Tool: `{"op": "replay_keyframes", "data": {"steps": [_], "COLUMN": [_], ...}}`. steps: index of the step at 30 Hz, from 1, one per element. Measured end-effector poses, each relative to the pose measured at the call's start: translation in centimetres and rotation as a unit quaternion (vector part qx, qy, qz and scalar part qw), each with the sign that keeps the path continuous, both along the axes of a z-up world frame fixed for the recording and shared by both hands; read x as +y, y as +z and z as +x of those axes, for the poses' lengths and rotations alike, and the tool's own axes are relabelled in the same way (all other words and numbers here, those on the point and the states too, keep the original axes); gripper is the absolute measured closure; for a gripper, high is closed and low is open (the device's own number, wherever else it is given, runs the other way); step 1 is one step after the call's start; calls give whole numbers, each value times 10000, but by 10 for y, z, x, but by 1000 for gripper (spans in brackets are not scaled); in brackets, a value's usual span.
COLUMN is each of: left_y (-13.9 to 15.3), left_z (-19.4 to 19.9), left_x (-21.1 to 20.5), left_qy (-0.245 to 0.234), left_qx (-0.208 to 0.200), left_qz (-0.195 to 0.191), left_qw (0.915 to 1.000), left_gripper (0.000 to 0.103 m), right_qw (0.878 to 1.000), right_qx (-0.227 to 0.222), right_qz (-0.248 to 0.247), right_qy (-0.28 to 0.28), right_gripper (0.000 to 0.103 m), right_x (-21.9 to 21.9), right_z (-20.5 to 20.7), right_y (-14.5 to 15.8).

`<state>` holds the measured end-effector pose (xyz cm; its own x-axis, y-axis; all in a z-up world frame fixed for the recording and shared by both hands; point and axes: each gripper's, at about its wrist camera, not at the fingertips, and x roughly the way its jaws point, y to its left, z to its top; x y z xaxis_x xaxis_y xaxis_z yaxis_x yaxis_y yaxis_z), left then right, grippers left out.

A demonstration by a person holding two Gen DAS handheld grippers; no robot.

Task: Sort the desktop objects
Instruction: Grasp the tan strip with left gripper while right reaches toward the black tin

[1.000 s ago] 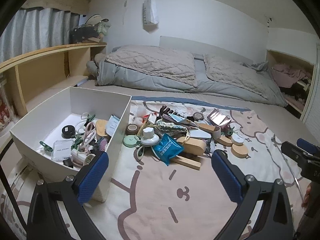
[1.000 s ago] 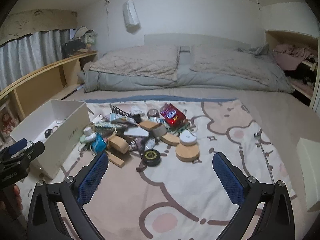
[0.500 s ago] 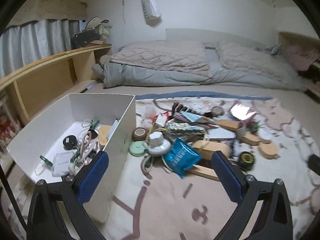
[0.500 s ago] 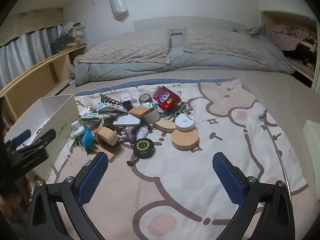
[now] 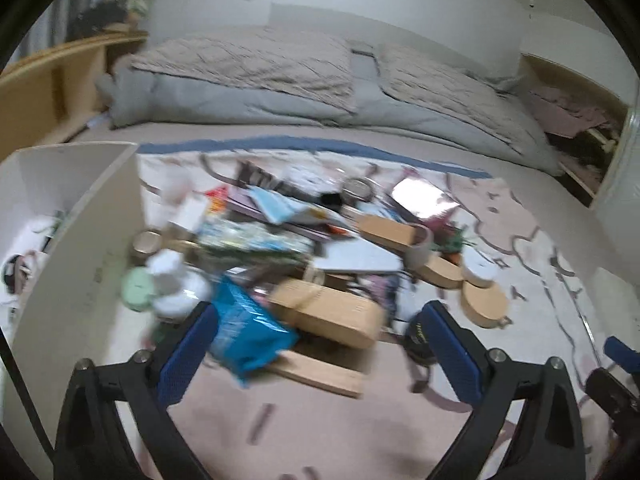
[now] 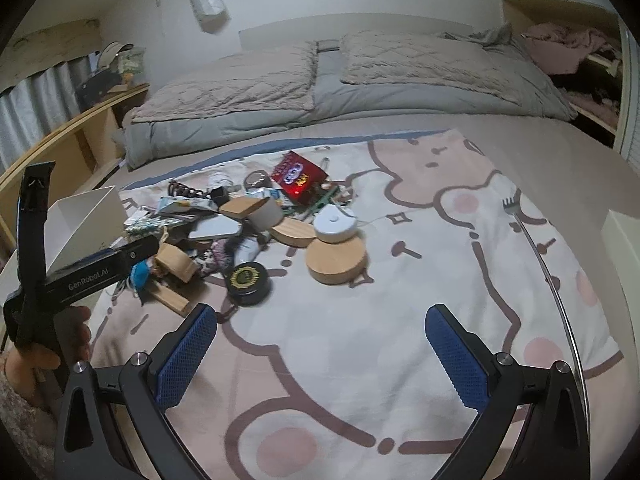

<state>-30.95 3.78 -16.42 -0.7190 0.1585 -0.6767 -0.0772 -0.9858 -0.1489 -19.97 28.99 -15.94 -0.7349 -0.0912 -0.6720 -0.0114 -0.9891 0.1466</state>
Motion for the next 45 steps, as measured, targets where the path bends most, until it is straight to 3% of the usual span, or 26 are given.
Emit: {"op": "replay_keyframes", "data": {"steps": [9,12,17,20,27,33,36,40,45], "left_y": [-13,-22,-40,-45,-45,-43,-45,-47,-50], "left_z": [-28,-36,-37,-29,-8,7,17,36,62], "left_x": [35,40,32,25,20,10,1,-8,-9], "left_qy": [808,1066,1309,1298,1030,953,937,881,683], "left_qx": [-431,-617,-910,-888,-856,-848,-910,-916,-917], "left_qz": [-403,-576,-410,-249,14,233,360,412,255], "left_qw": [9950,9907,9864,9872,9910,9916,9908,9910,9931], "left_gripper": [7,20,30,31,62,75,78,78,78], "right_qw": [9995,9995,9999,10000,9988,9948,9924,9916,9901], "right_qx": [-101,-103,-55,-35,-172,-474,-638,-724,-839], "right_qz": [-209,-185,-22,45,-69,-352,-534,-408,-311], "right_qy": [-194,-225,-111,-33,449,831,906,989,1081], "right_gripper": [0,0,0,0,0,0,0,0,16], "right_x": [19,22,21,15,-12,-28,-33,-45,-59], "right_z": [0,1,0,-3,-24,-49,-62,-79,-95], "right_y": [-10,-10,-9,-9,-19,-36,-45,-54,-64]}}
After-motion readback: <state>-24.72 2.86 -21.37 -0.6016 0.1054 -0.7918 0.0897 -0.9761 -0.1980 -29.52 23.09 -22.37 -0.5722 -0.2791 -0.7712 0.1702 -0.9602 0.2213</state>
